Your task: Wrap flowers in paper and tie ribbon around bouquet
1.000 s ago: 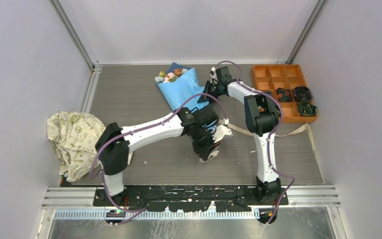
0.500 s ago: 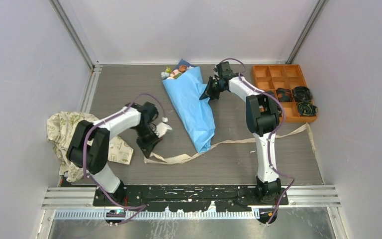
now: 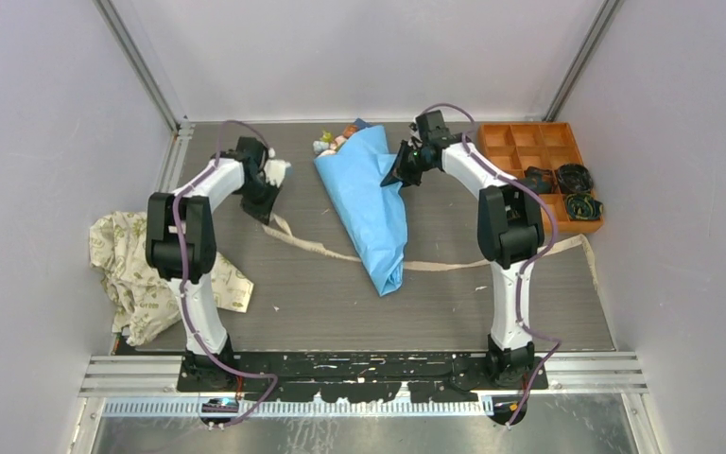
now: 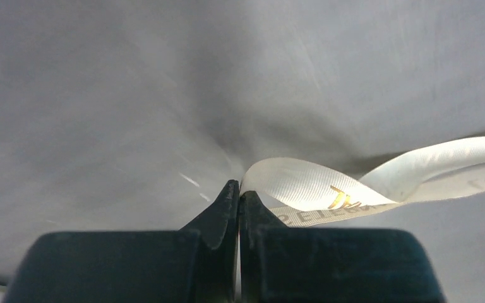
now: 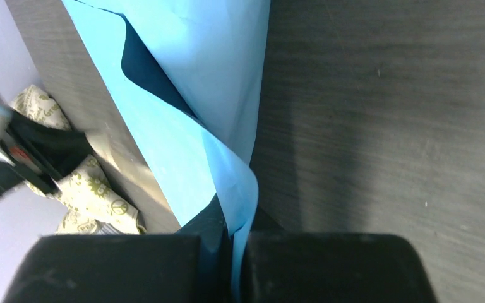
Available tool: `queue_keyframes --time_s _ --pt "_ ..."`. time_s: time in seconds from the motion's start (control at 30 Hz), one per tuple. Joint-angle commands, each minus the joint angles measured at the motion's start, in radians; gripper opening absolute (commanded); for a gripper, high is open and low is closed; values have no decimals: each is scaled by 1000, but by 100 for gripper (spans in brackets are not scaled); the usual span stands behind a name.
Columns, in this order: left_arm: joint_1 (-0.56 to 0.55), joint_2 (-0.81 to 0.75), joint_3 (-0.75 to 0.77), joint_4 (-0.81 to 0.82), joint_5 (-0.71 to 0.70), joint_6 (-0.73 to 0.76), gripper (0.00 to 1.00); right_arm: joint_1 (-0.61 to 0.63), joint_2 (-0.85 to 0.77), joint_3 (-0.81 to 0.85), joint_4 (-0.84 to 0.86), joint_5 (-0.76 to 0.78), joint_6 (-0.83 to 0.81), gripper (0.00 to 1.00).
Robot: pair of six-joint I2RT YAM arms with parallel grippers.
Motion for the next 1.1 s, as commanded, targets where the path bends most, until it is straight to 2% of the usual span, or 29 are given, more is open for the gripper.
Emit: queue_keyframes --time_s 0.0,0.13,0.23,0.43,0.6,0.7,0.87,0.97,1.0,1.07 --pt "27 56 183 205 -118 -200 0 0 -118 -95 31 -34 32 1" --pt "31 74 327 221 -197 -227 0 5 -200 -259 126 -27 71 1" --pt "45 28 402 162 -163 -232 1 25 -258 -407 235 7 118 1" --pt "62 -223 324 69 61 -212 0 78 -269 -635 460 61 221 1" --pt "55 -385 292 -35 265 -217 1 177 -213 -634 522 85 250 1" --pt "3 -435 248 -51 360 -242 0 232 -205 -670 612 102 307 1" --pt "-185 -414 147 -8 426 -272 1 348 -179 -683 709 110 379 1" --pt "-275 -331 75 56 424 -309 1 382 -180 -703 747 144 416 1" --pt "-291 -292 59 81 422 -315 1 391 -187 -709 744 159 417 4" --pt "-302 -203 48 126 400 -357 0 405 -207 -709 705 186 404 17"
